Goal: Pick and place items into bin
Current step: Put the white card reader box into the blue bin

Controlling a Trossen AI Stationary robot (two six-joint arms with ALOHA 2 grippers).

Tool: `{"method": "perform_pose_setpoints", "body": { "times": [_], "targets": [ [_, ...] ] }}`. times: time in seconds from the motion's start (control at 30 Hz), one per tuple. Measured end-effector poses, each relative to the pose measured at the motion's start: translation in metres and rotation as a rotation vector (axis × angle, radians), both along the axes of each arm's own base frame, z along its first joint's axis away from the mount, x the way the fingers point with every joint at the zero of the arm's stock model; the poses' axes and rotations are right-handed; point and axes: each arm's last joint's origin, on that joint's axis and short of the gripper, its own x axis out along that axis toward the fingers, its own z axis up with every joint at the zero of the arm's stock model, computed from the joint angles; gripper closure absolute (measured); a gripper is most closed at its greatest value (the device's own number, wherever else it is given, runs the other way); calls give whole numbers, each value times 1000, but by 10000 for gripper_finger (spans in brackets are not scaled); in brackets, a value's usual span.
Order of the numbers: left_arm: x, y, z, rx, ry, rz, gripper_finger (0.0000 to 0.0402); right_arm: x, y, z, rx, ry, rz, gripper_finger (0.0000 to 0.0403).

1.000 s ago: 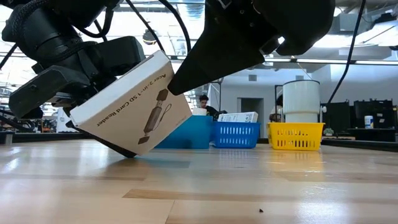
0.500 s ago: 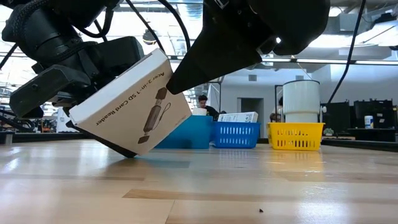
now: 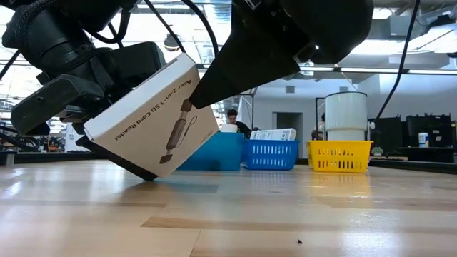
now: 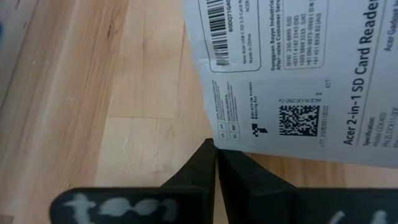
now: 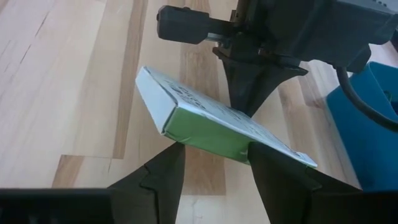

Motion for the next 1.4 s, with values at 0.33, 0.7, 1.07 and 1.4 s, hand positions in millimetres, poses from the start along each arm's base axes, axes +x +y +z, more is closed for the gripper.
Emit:
{"method": "perform_pose_setpoints", "body": {
  "times": [0.33,0.7,1.07,1.4],
  "targets": [
    [0,0,0,0,0,0,401,0,-1,0,-17,-16,-29,231],
    [0,0,0,0,2,1,401,-1,0,-1,-12,-19,-39,227],
    [0,0,0,-1,2,2,401,-2,2,-1,-9,-16,-34,225],
    [0,0,0,-4,2,7,401,-5,2,-3,-5,9,-51,225]
  ]
}}
